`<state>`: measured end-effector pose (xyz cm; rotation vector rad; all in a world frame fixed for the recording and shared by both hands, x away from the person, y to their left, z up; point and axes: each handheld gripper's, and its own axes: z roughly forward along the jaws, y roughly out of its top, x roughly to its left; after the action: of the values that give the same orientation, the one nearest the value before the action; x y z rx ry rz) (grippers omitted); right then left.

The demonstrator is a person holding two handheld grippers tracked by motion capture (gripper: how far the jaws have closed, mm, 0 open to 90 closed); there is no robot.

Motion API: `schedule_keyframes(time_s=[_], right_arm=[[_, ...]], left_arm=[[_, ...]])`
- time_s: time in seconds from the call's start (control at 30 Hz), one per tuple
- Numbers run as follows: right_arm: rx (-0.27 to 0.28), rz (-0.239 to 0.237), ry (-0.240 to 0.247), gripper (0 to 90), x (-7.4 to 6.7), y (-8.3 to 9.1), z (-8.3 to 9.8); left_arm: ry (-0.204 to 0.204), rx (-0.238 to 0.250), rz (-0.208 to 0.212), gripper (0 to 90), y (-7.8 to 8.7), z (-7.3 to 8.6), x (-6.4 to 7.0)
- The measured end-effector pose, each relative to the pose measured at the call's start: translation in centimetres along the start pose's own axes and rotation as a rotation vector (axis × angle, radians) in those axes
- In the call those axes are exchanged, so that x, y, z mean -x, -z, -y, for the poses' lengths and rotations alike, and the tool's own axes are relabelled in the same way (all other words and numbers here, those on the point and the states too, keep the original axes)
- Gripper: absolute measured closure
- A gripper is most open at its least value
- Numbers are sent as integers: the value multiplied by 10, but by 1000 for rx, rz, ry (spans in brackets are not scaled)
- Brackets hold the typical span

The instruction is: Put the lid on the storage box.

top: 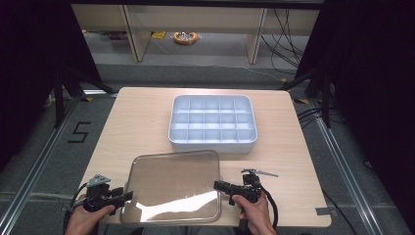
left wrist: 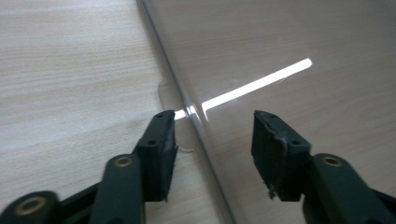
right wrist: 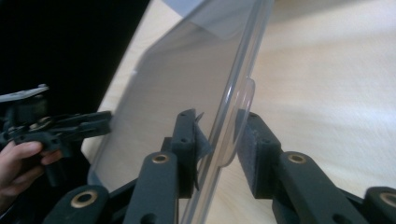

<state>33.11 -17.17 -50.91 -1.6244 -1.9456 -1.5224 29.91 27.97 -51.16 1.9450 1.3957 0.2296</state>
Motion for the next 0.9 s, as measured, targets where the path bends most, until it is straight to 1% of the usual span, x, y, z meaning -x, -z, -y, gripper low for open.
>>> schedule_keyframes(time_s=[0.07, 0.1, 0.13, 0.17, 0.23, 0.27, 0.3, 0.33, 0.37, 0.4, 0.43, 0.47, 0.5, 0.53, 0.57, 0.6, 0.63, 0.67, 0.7, 0.73, 0.77, 0.8, 0.83, 0.87, 0.9], right_arm=[[-4, -3, 29, 707, -4, 2, -2], [-1, -11, 34, 713, -4, 2, -3], [-3, -20, 37, 720, -4, 2, -3], [-3, -20, 37, 720, -4, 2, -3], [0, -38, 37, 729, -2, 2, -5], [1, -40, 44, 729, -2, 2, -5], [1, -40, 44, 729, -2, 2, -5], [0, -42, 46, 730, -3, 3, -6], [3, -41, 65, 729, -2, 2, -7], [-6, -43, 56, 729, -3, 2, -8], [-7, -44, 57, 729, -3, 2, -8], [-6, -47, 65, 730, -3, 2, -9], [-12, -47, 69, 729, -4, 2, -10], [-10, -46, 79, 729, -4, 2, -11], [-13, -48, 84, 729, -4, 2, -12], [-21, -50, 75, 729, -5, 3, -12], [-21, -50, 75, 729, -5, 3, -12], [-23, -47, 73, 729, -5, 2, -13], [-31, -35, 69, 727, -4, 1, -13], [-31, -35, 69, 725, -4, 1, -13], [-32, -34, 68, 724, -4, 1, -13], [-33, -30, 65, 719, -4, 1, -14], [-43, 1, 75, 705, -6, 2, -15], [-43, 1, 75, 705, -6, 2, -15], [-45, 32, 86, 702, -8, 3, -15]], left_arm=[[7, -3, -2, 426, 0, -1, 0], [31, 11, 9, 403, -1, -1, 1], [31, 11, 9, 374, -1, -1, 1], [56, 25, 14, 374, -2, -1, 0], [63, 22, 15, 337, 0, -1, -3], [87, 31, 11, 328, 0, -1, -6], [87, 31, 11, 322, 0, -1, -6], [100, 36, 15, 320, 0, -1, -7], [146, 67, 30, 316, -2, -2, -7], [146, 67, 30, 312, -2, -2, -7], [121, 43, 38, 311, -1, -2, -10], [153, 65, 44, 311, -3, -3, -8], [172, 73, 70, 311, -5, -5, -11], [172, 73, 70, 311, -5, -5, -11], [189, 84, 78, 312, -6, -6, -11], [204, 89, 85, 322, -8, -8, -14], [204, 89, 85, 351, -8, -8, -14], [207, 86, 93, 351, -9, -9, -15], [204, 83, 93, 401, -9, -9, -14], [203, 80, 87, 401, -9, -9, -13], [182, 61, 72, 418, -8, -10, -13], [203, 88, 70, 430, -9, -9, -11], [211, 84, 77, 475, -7, -9, -11], [211, 88, 75, 475, -6, -9, -11], [208, 99, 70, 500, -4, -10, -9]])
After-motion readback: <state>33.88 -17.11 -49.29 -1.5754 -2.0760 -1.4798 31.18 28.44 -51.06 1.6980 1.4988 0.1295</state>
